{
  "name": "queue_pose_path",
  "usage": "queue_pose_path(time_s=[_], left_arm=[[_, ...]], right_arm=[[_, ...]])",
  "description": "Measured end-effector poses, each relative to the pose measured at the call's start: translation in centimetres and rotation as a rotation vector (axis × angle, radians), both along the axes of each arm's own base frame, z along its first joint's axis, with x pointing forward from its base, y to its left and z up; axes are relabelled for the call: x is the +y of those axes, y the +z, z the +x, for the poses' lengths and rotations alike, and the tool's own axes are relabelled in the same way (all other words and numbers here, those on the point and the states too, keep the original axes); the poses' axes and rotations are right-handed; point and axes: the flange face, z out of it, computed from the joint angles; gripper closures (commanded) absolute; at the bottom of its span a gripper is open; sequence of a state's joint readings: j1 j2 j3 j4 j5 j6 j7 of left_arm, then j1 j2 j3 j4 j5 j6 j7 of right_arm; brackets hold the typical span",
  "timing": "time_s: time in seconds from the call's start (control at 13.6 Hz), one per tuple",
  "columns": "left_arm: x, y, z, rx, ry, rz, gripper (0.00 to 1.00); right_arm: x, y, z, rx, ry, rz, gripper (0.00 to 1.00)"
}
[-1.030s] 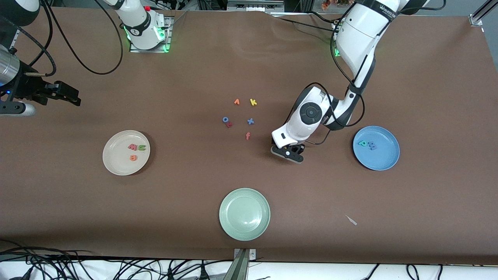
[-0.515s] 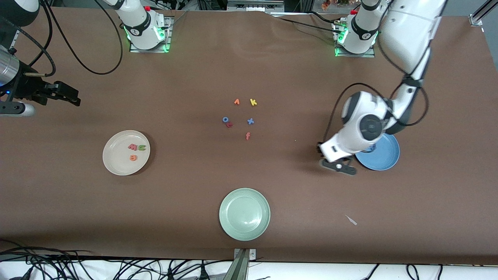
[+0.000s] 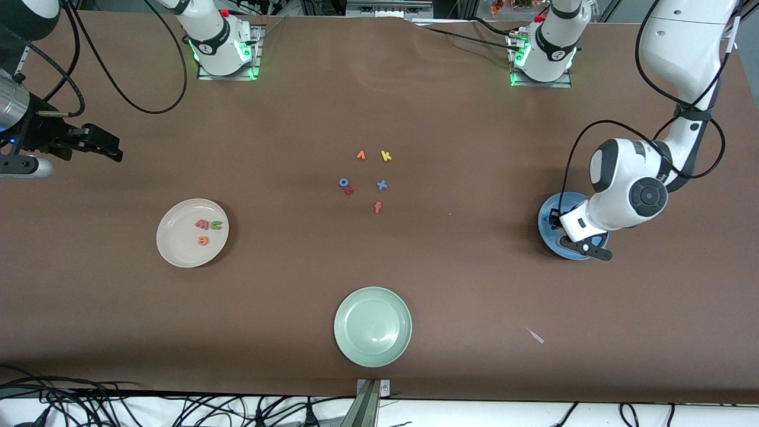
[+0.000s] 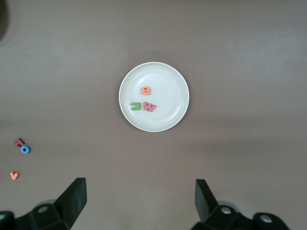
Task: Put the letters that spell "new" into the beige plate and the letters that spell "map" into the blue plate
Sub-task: 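Carry the yellow a onto the blue plate and release it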
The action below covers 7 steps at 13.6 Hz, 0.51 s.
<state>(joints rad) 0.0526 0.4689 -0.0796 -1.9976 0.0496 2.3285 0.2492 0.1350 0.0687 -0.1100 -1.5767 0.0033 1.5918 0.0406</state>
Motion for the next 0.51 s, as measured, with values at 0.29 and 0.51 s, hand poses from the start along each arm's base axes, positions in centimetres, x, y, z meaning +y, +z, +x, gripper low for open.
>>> queue_pose_path(time_s=[0.29,0.51], left_arm=[[1.2,-0.2,-0.1,-0.001,-0.003,0.025,0.0],[1.7,0.6,0.3,-0.025,0.004,0.028,0.0]], right_arm=[[0.0,0.0,0.0,0.0,0.0,0.0,0.0],[0.0,0.0,0.0,0.0,0.0,0.0,0.0]])
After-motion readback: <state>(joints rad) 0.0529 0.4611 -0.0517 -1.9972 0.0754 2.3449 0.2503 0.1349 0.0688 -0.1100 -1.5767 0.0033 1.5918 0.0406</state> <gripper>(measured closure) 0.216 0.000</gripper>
